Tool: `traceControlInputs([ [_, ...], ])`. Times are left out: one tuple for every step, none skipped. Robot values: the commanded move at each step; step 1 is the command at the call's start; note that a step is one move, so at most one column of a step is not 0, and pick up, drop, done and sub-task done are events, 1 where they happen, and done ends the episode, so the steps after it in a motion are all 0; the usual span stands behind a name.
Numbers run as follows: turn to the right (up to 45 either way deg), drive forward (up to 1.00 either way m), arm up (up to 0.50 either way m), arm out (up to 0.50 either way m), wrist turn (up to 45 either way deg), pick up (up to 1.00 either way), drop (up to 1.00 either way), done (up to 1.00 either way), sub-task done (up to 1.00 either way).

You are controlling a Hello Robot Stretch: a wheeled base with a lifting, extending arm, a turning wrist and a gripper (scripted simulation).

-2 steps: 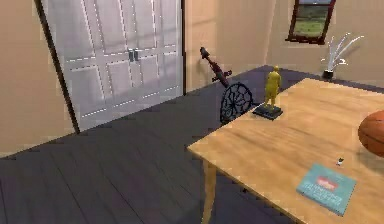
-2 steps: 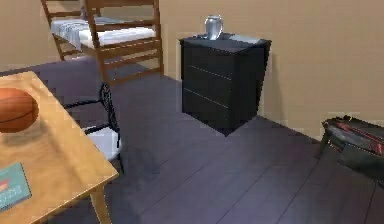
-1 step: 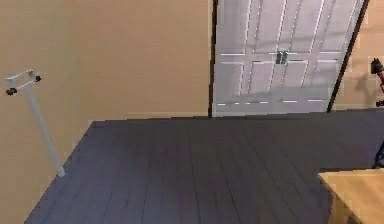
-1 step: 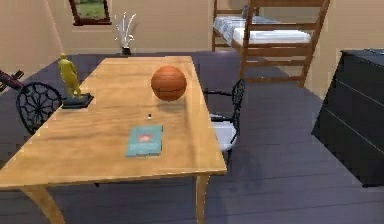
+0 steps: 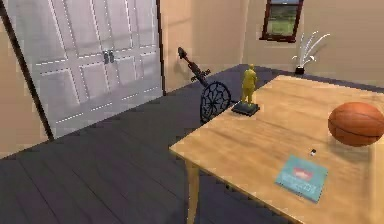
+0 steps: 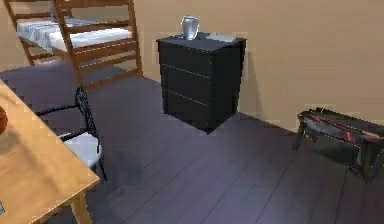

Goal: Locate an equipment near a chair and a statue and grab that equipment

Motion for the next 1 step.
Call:
traceControlInputs([
  [45.0,0.0,0.0,0.0,0.0,0.0,0.0,0.0,0.0],
])
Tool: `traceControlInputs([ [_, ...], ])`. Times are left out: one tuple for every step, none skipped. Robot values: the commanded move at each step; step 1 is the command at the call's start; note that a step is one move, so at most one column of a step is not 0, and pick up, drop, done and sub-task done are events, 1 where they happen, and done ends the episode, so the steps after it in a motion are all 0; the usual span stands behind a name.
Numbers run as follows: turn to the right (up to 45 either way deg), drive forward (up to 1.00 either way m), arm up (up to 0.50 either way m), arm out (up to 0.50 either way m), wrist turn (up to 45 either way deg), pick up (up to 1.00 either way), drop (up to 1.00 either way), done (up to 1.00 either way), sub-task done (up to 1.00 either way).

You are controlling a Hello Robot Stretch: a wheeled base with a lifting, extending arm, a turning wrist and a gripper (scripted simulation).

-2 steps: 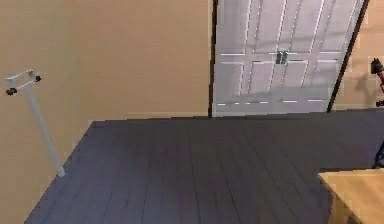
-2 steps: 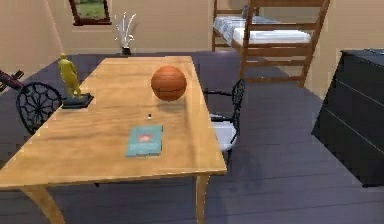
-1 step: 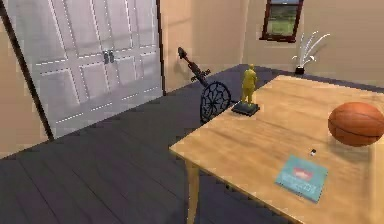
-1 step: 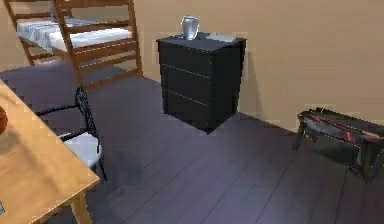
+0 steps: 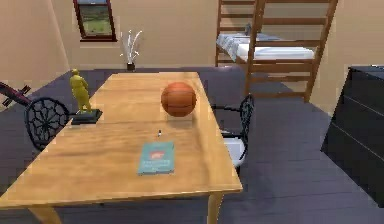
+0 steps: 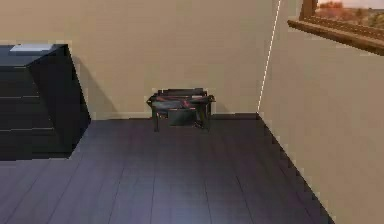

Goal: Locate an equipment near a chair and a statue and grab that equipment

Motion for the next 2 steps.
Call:
traceControlInputs([
  [36.0,0.0,0.0,0.0,0.0,0.0,0.0,0.0,0.0],
  [0.0,0.75,0.0,0.0,0.0,0.0,0.0,0.0,0.0],
])
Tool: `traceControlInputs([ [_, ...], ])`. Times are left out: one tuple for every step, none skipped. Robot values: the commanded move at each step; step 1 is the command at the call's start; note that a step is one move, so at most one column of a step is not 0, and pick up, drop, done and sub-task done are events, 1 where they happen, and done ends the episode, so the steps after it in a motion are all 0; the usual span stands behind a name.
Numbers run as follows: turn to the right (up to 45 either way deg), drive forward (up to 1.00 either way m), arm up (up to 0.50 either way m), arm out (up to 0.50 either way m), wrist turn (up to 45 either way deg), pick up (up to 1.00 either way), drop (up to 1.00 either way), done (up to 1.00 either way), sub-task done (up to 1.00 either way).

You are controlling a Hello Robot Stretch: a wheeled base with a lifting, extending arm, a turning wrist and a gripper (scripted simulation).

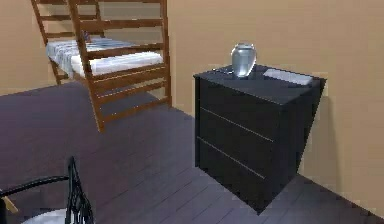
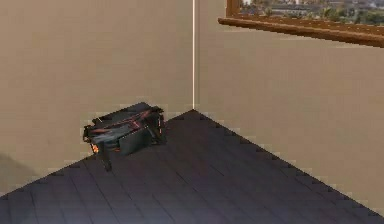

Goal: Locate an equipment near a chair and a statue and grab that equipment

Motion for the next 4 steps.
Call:
traceControlInputs([
  [-33.0,0.0,0.0,0.0,0.0,0.0,0.0,0.0,0.0],
  [0.0,0.25,0.0,0.0,0.0,0.0,0.0,0.0,0.0],
  [-45.0,0.0,0.0,0.0,0.0,0.0,0.0,0.0,0.0],
  [-45.0,0.0,0.0,0.0,0.0,0.0,0.0,0.0,0.0],
])
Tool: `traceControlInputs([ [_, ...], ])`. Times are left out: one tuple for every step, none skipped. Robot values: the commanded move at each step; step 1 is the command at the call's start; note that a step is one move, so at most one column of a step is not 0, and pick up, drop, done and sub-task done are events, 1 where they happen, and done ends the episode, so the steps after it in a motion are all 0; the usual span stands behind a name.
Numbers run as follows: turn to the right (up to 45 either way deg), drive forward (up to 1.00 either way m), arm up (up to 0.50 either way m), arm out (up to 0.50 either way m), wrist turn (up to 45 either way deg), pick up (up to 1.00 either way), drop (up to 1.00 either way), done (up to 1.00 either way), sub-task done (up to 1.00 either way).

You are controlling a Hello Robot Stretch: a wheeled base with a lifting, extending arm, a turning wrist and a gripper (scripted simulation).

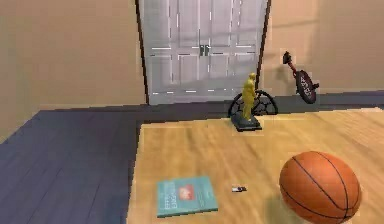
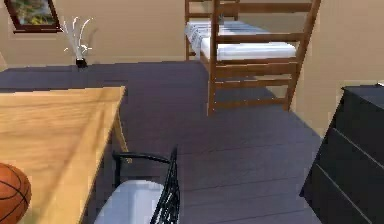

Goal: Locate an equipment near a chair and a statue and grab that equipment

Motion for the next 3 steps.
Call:
traceControlInputs([
  [-45.0,0.0,0.0,0.0,0.0,0.0,0.0,0.0,0.0],
  [0.0,0.0,0.5,0.0,0.0,0.0,0.0,0.0,0.0],
  [0.0,0.0,0.38,0.0,0.0,0.0,0.0,0.0,0.0],
])
